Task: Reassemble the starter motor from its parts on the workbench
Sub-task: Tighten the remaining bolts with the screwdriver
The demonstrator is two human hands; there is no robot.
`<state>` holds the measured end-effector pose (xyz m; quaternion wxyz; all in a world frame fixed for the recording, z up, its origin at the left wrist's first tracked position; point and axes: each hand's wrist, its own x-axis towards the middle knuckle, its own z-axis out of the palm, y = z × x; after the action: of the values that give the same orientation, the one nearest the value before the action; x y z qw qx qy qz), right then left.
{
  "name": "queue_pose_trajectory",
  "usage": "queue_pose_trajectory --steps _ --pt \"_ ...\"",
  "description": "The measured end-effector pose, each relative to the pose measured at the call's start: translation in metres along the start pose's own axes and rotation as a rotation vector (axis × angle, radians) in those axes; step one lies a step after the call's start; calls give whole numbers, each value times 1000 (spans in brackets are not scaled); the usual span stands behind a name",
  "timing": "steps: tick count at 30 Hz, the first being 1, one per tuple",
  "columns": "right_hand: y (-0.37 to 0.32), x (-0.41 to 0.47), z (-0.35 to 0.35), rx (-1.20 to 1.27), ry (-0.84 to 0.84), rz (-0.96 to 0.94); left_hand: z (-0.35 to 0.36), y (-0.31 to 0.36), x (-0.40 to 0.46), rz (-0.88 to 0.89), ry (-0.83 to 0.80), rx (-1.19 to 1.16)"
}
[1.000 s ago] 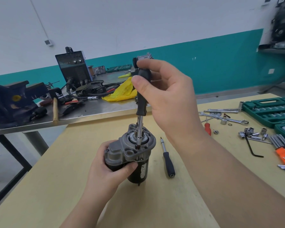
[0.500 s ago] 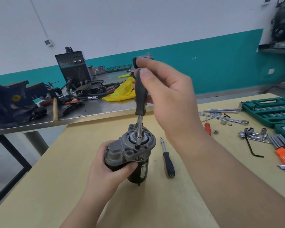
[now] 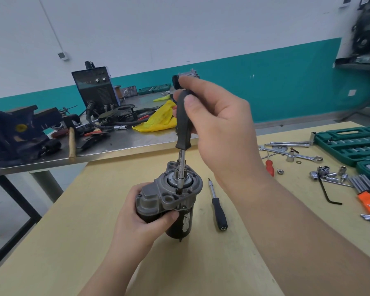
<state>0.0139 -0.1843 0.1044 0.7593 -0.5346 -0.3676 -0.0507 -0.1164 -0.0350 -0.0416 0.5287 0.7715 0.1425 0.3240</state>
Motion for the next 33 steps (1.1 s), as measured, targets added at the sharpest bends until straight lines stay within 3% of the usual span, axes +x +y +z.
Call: queue_pose_trajectory --steps 5,11,18,24,33 --pt "1 0 0 -63 31 -56 0 1 0 2 5 -1" --pt "3 0 2 34 28 39 0 2 -1 5 6 2" --pt "3 0 0 -59 72 -52 0 3 -1 3 8 16" --pt "1 0 1 30 31 42 1 4 0 7 5 8" --pt "3 0 0 -63 75 -36 1 3 -1 7 9 7"
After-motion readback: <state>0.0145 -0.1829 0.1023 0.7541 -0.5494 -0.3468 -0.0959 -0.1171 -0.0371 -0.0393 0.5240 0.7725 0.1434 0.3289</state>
